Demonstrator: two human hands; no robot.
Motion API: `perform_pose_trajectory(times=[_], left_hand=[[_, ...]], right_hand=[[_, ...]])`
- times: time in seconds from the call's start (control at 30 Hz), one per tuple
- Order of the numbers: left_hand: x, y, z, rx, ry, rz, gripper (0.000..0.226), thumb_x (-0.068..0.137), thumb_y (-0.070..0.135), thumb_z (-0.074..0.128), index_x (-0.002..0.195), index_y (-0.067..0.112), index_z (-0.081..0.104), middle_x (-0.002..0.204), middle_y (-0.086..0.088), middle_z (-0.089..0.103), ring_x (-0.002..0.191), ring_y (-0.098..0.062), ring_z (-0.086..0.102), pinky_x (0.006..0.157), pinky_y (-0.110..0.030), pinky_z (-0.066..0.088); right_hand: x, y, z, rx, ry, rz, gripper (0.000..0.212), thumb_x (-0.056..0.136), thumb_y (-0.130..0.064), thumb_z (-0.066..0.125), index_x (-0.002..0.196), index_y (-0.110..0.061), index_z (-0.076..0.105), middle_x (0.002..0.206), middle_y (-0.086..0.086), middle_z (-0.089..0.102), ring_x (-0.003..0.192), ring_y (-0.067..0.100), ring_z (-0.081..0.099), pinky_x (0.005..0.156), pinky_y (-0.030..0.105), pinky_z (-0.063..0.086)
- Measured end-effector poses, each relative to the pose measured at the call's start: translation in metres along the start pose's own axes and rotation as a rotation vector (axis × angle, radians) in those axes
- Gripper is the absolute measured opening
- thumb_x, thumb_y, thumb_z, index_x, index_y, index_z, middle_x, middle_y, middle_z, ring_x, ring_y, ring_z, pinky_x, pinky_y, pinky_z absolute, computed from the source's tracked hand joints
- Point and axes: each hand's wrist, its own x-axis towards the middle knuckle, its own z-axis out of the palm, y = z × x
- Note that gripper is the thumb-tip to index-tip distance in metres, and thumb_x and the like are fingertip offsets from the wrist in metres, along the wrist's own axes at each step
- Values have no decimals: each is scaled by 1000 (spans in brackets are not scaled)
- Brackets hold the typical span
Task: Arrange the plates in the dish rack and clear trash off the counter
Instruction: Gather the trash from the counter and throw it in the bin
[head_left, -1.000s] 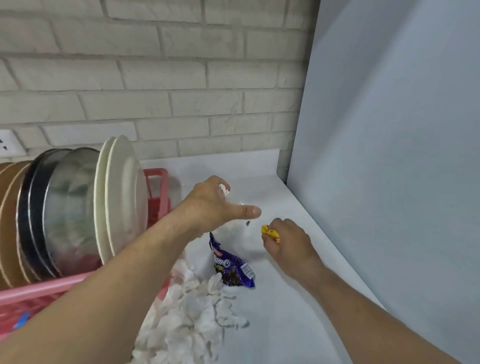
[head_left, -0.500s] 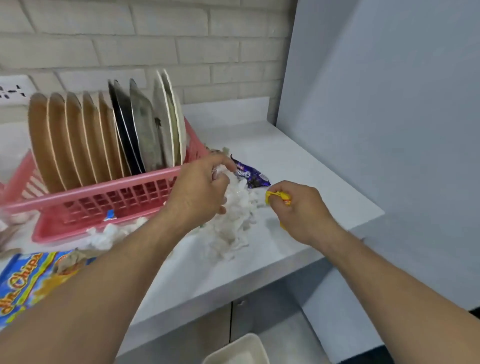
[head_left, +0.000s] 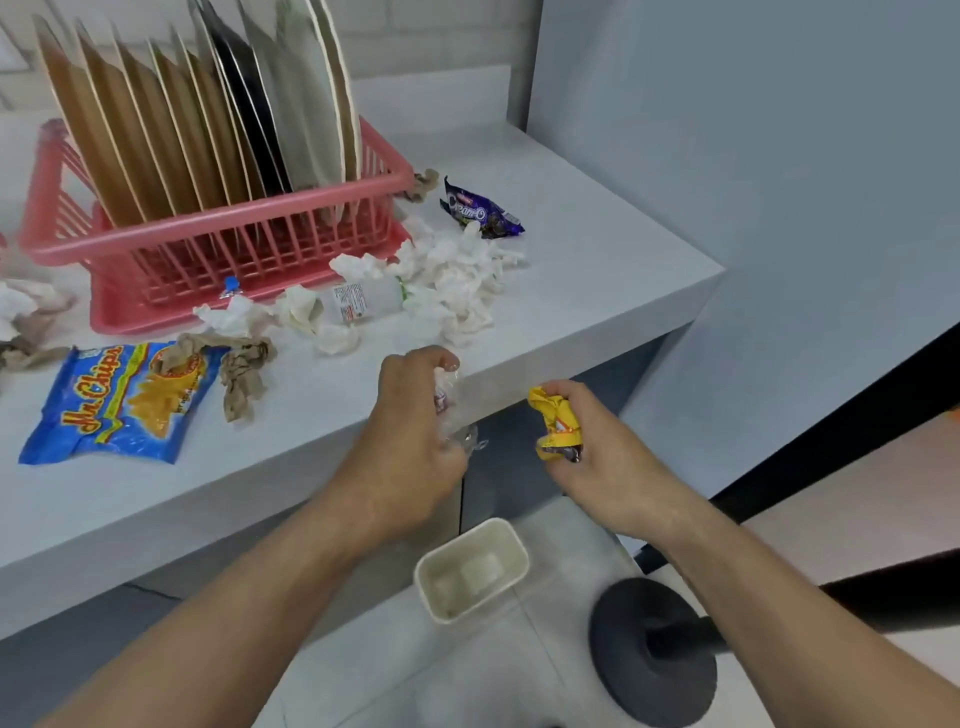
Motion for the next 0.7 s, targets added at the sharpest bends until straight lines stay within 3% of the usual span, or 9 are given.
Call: perform_pose_trajectory(times=[0.13, 0.23, 0.37, 0.53, 0.7], left_hand=[[-37, -31, 47, 58, -66, 22, 33, 91, 11, 52, 103, 39, 37, 106, 12, 41, 95, 0, 46, 77, -9, 38], [-61, -77, 90, 156, -148, -151, 13, 96, 26, 44, 102, 37, 40, 102, 13, 50, 85, -6, 53, 74, -25, 47], [-81, -157, 155, 306, -225, -390, 5, 96, 29, 42, 100, 26, 40, 94, 0, 58, 79, -23, 59, 71, -37, 50], [-83, -264, 247, 304, -211, -517, 5, 93, 24, 41, 94, 23, 36, 94, -2, 53, 79, -27, 56, 69, -36, 47], [-64, -358, 329, 258, -283, -478, 38, 91, 25, 45, 126, 17, 35, 116, -1, 39, 99, -22, 45, 89, -34, 44]], right_hand=[[-8, 64, 21, -89, -102, 86, 49, 95, -13, 56, 135, -34, 36, 102, -7, 58, 82, 11, 64, 71, 24, 55], [-10, 119, 45, -195, -220, 178, 30, 96, -26, 52, 124, -31, 40, 96, -1, 57, 79, 17, 65, 73, 39, 58], [-2, 194, 91, -471, -292, 214, 26, 97, -37, 46, 112, -15, 45, 98, 8, 61, 86, 29, 60, 71, 38, 49], [33, 288, 162, -541, -235, 221, 31, 101, -46, 35, 102, -16, 39, 100, 12, 66, 91, 36, 62, 69, 38, 43], [69, 357, 208, -592, -229, 234, 30, 102, -45, 26, 102, -17, 36, 97, 9, 63, 91, 33, 63, 70, 38, 43]])
